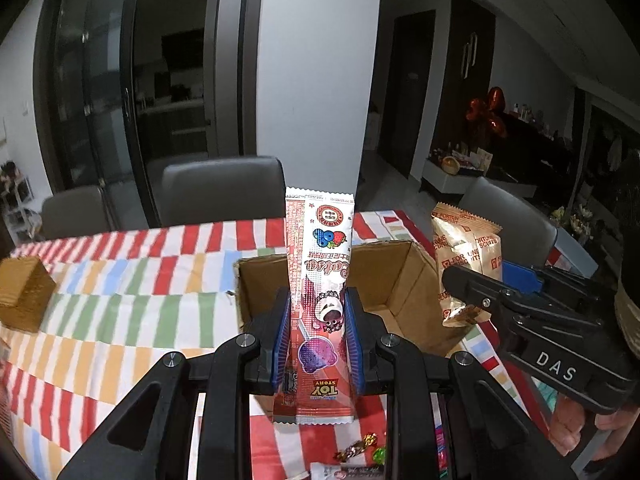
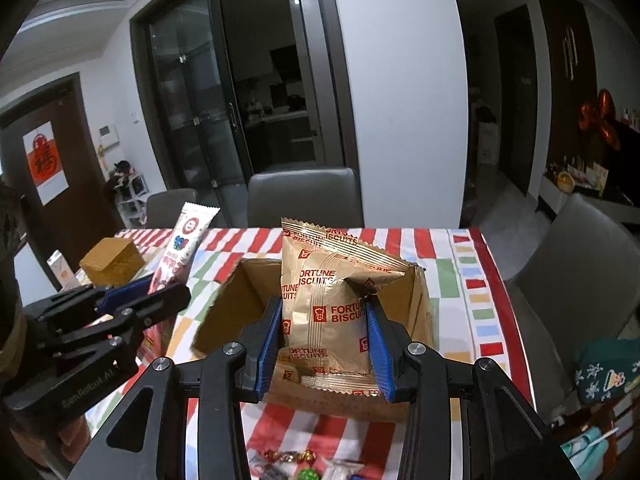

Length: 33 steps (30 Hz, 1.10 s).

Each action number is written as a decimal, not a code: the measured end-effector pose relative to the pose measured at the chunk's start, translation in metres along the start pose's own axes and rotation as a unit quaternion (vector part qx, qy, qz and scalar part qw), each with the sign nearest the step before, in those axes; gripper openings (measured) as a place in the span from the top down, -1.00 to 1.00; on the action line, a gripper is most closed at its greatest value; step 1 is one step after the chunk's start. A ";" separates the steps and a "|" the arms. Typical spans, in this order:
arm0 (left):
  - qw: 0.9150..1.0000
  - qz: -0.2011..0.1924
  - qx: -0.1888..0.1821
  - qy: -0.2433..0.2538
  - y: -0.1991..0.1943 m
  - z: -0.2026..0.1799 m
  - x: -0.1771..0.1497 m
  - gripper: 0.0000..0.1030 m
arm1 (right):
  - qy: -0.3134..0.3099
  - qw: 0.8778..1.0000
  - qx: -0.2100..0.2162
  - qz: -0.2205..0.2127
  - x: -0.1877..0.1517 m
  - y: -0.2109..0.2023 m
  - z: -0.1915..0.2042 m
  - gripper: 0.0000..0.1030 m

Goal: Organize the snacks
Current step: 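Carry both packs over the cardboard box and open both tools to drop them, then grasp the dark cracker pack with left tool while right tool grasps the green lollipop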

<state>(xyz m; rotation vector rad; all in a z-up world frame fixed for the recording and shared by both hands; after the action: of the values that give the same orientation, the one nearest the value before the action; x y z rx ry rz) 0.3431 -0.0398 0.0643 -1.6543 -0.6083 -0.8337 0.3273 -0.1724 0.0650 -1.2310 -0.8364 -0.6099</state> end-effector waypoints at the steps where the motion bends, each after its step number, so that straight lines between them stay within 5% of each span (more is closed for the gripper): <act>1: 1.000 0.004 0.004 -0.002 0.006 0.001 0.001 0.50 | 0.002 1.000 0.001 0.006 0.001 0.006 -0.002 0.20; 7: 1.000 0.026 0.016 -0.006 0.037 0.005 0.005 0.44 | -0.001 0.999 -0.011 0.031 0.000 0.030 -0.008 0.20; 11: 0.998 0.020 0.050 0.019 0.040 0.003 0.002 0.01 | -0.016 0.999 -0.027 0.043 -0.002 0.042 -0.005 0.06; 13: 0.998 0.011 0.059 0.021 0.033 0.004 -0.003 -0.05 | -0.018 0.998 -0.044 0.044 -0.003 0.041 -0.007 -0.19; 21: 0.997 0.001 0.073 0.027 -0.005 -0.001 -0.025 -0.20 | -0.017 0.998 -0.046 0.030 -0.021 0.008 -0.003 -0.19; 33: 0.997 -0.018 0.048 0.052 -0.073 -0.020 -0.076 -0.25 | -0.051 0.998 -0.035 -0.006 -0.071 -0.064 0.026 -0.19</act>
<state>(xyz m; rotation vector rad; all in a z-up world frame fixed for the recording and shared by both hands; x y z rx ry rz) 0.2365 -0.0388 0.0513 -1.5070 -0.5993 -0.8967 0.2307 -0.1654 0.0453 -1.3305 -0.9142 -0.5957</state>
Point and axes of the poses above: each gripper's, at about its wrist camera, not at the fingertips, and y roughly the way its jaws point, z to its left, x to its top, the point moved 2 cm from there along y, roughly the way its jaws point, and after that the axes turned 3 degrees about -y, right-handed, at the moved point
